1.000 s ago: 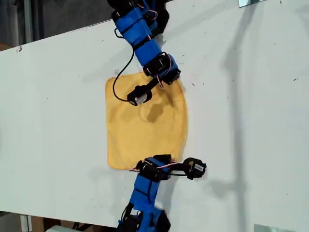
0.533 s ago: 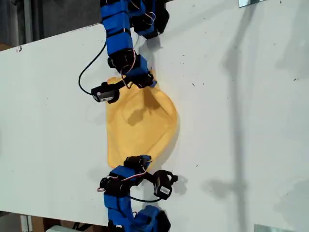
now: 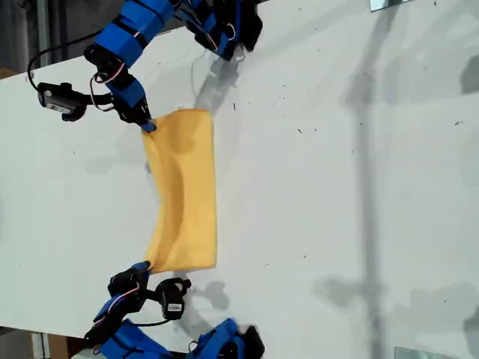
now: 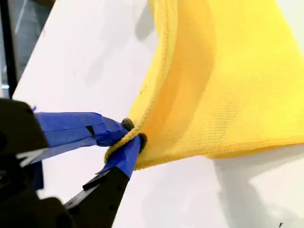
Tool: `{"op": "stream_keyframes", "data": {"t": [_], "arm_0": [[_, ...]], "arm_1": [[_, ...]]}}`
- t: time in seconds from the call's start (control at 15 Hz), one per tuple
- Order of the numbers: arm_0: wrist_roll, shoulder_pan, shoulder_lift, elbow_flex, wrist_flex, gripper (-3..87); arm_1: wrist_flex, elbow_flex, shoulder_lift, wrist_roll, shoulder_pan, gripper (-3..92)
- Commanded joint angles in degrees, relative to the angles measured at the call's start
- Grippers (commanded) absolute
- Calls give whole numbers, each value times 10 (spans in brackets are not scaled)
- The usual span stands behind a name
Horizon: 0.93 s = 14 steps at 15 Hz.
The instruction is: Grasp corners of a square towel and fold twice.
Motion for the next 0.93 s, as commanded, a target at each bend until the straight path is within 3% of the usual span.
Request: {"op": "stream_keyframes", "data": {"t": [0.0, 0.27, 0.53, 0.73, 0.87], "arm_0": [[52, -93, -20, -14, -61, -17], [108, -175, -147, -54, -140, -17], [121, -191, -347, -186, -159, -17], [121, -188, -352, -189, -140, -17], [120, -163, -263, -99, -163, -17]], "arm_1": [[-61, -38, -22, -29, 98, -1], [-188, -61, -200, -38, 163, -1], [-202, -179, -429, -47, 212, -1], [-202, -145, -399, -50, 212, -1], [-212, -72, -315, -50, 192, -1]]}}
